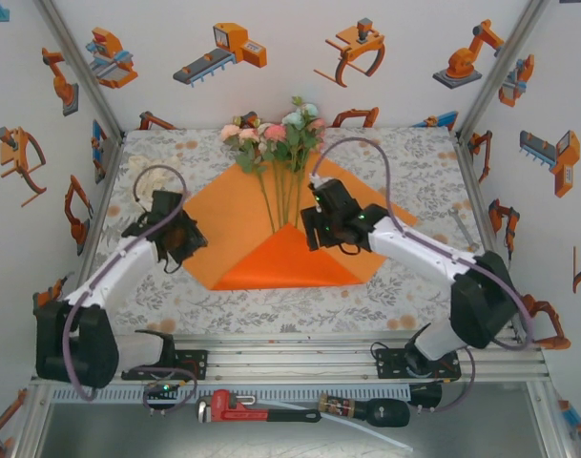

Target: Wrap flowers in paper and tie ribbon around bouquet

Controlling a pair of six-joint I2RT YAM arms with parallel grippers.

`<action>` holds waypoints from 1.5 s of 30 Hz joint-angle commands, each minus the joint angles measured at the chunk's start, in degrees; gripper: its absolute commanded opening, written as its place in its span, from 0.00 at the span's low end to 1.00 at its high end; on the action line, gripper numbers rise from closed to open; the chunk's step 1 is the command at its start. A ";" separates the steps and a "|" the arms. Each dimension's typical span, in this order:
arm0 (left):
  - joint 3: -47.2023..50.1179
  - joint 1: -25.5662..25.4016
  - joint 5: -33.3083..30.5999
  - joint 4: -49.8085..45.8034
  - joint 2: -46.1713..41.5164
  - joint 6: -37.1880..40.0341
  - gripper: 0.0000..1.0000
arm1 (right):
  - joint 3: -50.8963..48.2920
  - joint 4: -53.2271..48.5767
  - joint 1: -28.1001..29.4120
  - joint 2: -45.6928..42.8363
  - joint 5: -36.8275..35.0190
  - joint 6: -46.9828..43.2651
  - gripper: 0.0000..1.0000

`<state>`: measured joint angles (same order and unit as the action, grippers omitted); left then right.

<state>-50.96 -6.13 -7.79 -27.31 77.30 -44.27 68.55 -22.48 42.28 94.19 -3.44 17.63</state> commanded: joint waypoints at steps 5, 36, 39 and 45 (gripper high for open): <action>-2.28 11.78 -3.99 2.36 8.37 -1.38 0.56 | 4.45 3.59 0.18 10.35 1.80 -5.21 0.72; 3.96 4.47 28.87 17.15 7.33 -12.33 0.56 | 3.34 7.27 -1.05 16.26 0.64 2.94 0.68; 2.58 4.29 27.28 11.75 4.81 -10.15 0.30 | 3.36 7.44 -1.04 15.39 0.46 2.93 0.67; -3.23 3.28 28.18 6.21 6.39 -7.46 0.00 | -1.23 12.21 -0.80 8.36 -0.42 2.72 0.65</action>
<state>-51.57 -2.28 19.38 -16.45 83.44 -53.74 69.63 -13.54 41.45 108.09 -2.22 19.73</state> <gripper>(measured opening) 0.009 0.658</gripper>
